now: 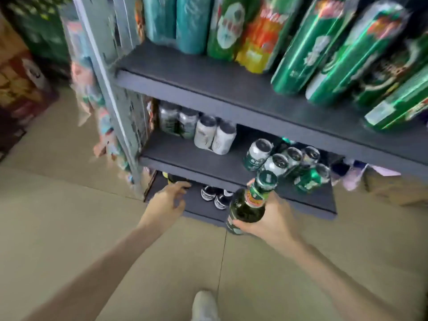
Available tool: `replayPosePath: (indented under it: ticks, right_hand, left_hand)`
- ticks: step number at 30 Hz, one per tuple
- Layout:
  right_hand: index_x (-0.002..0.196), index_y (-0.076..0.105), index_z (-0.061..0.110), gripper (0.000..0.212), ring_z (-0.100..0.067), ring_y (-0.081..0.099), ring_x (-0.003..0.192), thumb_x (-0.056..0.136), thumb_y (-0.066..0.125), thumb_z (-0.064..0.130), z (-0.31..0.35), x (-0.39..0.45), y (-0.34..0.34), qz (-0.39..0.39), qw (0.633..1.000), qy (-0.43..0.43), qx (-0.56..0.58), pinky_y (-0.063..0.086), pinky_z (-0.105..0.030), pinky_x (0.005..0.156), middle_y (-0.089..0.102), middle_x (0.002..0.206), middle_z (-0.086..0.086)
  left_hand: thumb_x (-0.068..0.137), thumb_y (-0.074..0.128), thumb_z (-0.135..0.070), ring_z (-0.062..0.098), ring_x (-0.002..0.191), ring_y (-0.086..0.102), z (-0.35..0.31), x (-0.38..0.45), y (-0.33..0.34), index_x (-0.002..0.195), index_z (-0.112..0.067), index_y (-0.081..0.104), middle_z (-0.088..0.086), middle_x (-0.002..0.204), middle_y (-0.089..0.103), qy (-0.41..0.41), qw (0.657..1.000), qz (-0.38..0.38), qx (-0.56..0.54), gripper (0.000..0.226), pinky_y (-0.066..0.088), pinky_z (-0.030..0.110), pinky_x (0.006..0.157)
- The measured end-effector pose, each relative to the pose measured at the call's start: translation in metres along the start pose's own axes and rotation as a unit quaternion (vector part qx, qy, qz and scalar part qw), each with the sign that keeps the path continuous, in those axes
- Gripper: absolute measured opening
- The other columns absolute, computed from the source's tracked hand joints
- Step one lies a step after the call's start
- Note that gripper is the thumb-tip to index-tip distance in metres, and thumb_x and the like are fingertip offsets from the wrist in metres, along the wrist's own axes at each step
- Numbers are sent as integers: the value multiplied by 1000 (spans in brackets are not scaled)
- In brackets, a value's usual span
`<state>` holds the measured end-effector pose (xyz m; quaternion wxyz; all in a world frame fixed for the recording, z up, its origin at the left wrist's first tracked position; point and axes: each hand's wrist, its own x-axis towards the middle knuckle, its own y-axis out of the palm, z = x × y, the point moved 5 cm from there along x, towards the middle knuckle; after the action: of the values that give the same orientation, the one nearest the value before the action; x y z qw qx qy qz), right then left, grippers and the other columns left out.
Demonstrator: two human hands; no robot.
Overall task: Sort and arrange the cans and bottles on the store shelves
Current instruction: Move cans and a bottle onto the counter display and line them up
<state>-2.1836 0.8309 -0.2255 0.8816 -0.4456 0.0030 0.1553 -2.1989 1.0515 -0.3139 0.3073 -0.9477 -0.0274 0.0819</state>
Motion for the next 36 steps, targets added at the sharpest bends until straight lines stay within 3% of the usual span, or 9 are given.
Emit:
replayPosePath:
  ticks: [3, 6, 10, 12, 14, 18, 25, 31, 36]
  right_hand:
    - [114, 51, 28, 63, -13, 59, 103, 61, 85, 35, -78, 16, 65, -13, 999, 31, 0, 39, -19, 79, 64, 105, 11]
    - [101, 54, 25, 54, -10, 60, 93, 58, 85, 34, -160, 27, 115, -51, 994, 86, 36, 39, -15, 75, 62, 92, 13]
    - [102, 57, 22, 64, -11, 60, 95, 50, 76, 52, -257, 38, 162, -142, 977, 136, 89, 47, -30, 85, 64, 97, 8]
    - [104, 58, 22, 66, -13, 62, 98, 50, 75, 56, -293, 46, 175, -190, 967, 134, 105, 47, -32, 89, 66, 99, 6]
    - [105, 57, 18, 63, -12, 62, 98, 55, 82, 46, -320, 57, 184, -229, 958, 128, 118, 48, -34, 90, 67, 99, 4]
    - [109, 51, 18, 59, -12, 59, 98, 61, 86, 22, -350, 92, 191, -289, 944, 122, 106, 42, -25, 85, 65, 103, 5]
    - [121, 46, 10, 73, -27, 56, 110, 64, 83, 36, -380, 152, 191, -327, 932, 154, 38, 47, -39, 87, 59, 117, -5]
    - [125, 40, 7, 77, -31, 53, 115, 68, 80, 40, -399, 179, 168, -322, 927, 193, 14, 46, -41, 86, 56, 125, -9]
    - [140, 28, 4, 92, -30, 42, 129, 71, 79, 38, -411, 183, 170, -295, 941, 163, 26, 40, -42, 99, 42, 142, -13]
  left_hand:
    - [85, 55, -3, 22, 118, 49, 46, 24, 66, 133, -20, 47, 5, 124, 52, 24, 998, 28, 51, 51, 37, 24, 92]
    - [85, 57, -10, 28, 119, 42, 89, 46, 132, 139, -25, 39, 3, 132, 44, 58, 991, 46, 109, 59, 35, 34, 101]
    - [85, 58, -20, 30, 126, 33, 121, 92, 207, 143, -30, 30, 4, 143, 32, 114, 977, 38, 175, 65, 30, 41, 102]
    - [85, 61, -25, 31, 126, 32, 134, 116, 232, 143, -23, 31, 9, 142, 33, 50, 992, -25, 111, 65, 31, 40, 101]
    - [83, 65, -29, 32, 123, 36, 152, 130, 259, 141, -17, 33, 12, 137, 37, -37, 996, -78, 10, 67, 33, 38, 98]
    - [78, 70, -29, 27, 120, 42, 165, 141, 305, 135, -20, 38, 6, 132, 38, -19, 995, -97, -35, 66, 39, 35, 92]
    - [82, 67, -29, 23, 112, 47, 165, 161, 331, 136, -19, 33, 6, 131, 36, -2, 990, -135, -32, 65, 36, 28, 76]
    - [84, 66, -28, 28, 113, 46, 169, 162, 340, 137, -18, 33, 9, 128, 35, 14, 985, -165, -49, 64, 41, 34, 86]
    - [84, 66, -29, 29, 110, 48, 171, 163, 342, 137, -18, 32, 9, 127, 35, 21, 986, -158, -51, 64, 43, 35, 84]
